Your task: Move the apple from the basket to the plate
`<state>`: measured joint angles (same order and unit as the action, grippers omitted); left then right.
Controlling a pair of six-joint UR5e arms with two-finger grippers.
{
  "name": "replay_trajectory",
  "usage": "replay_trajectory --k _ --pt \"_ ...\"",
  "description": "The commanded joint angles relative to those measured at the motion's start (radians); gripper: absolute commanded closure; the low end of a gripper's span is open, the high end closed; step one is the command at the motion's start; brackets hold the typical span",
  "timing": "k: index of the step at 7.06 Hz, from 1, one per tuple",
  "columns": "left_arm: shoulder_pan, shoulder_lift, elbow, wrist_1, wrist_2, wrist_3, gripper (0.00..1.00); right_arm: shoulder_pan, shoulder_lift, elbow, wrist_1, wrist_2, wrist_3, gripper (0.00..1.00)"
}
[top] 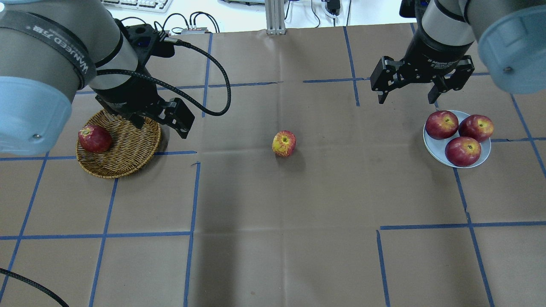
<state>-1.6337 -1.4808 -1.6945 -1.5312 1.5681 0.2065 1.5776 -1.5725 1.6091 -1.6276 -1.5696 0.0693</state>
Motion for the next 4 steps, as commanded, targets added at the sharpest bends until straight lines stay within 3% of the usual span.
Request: replay_trajectory --k 1,3,4 --pt "0.005 -0.001 -0.017 0.003 0.012 0.001 0.01 0.112 0.055 -0.002 -0.084 0.000 0.132 0.00" --pt "0.005 -0.010 -0.017 0.003 0.006 0.001 0.01 0.281 0.179 -0.021 -0.234 -0.029 0.313 0.00" --pt "0.005 -0.012 -0.019 0.003 0.006 0.001 0.01 0.333 0.246 -0.075 -0.238 -0.049 0.375 0.00"
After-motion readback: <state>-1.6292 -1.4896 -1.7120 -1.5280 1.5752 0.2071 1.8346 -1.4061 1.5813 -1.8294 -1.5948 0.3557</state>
